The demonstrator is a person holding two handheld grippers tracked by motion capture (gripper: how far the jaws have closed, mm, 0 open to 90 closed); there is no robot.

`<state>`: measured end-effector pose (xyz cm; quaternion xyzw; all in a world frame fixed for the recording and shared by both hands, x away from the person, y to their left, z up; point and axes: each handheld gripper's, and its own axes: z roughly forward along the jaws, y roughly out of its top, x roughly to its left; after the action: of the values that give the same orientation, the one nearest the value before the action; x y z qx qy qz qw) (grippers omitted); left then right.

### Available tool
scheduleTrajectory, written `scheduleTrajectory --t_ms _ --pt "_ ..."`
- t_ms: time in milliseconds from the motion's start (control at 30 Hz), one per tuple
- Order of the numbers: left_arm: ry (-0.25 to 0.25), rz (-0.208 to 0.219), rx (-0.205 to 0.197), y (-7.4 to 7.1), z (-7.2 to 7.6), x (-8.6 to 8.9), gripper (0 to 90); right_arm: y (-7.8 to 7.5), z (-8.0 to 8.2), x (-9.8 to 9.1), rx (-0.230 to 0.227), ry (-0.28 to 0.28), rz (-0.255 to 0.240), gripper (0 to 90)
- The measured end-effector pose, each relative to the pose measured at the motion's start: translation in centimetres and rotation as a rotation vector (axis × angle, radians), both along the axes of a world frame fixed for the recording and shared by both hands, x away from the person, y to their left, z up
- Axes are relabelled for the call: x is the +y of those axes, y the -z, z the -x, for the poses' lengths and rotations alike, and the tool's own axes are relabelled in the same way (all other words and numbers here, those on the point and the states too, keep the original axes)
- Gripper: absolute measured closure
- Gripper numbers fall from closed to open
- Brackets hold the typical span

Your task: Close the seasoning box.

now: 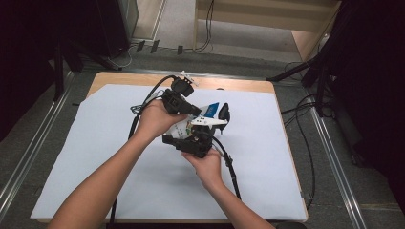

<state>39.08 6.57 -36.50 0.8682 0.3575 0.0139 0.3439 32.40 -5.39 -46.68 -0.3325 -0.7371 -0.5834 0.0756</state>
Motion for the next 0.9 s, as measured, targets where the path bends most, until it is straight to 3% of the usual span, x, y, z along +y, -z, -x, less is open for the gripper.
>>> scheduleTrajectory --t_ms 333,467,900 --pt "-0.006 0.01 -0.01 0.01 -0.02 -0.07 89.9 0.1 -0.19 -0.16 0.007 -0.001 -0.011 67.1" --pt "0.001 -0.004 -0.009 0.12 -0.03 -0.21 89.9 0.33 -0.26 -0.17 0.023 -0.005 -0.022 66.8" --pt "0.001 0.004 -0.002 0.36 0.16 0.52 89.7 0.6 -0.05 0.21 -0.017 -0.008 0.034 65.7"
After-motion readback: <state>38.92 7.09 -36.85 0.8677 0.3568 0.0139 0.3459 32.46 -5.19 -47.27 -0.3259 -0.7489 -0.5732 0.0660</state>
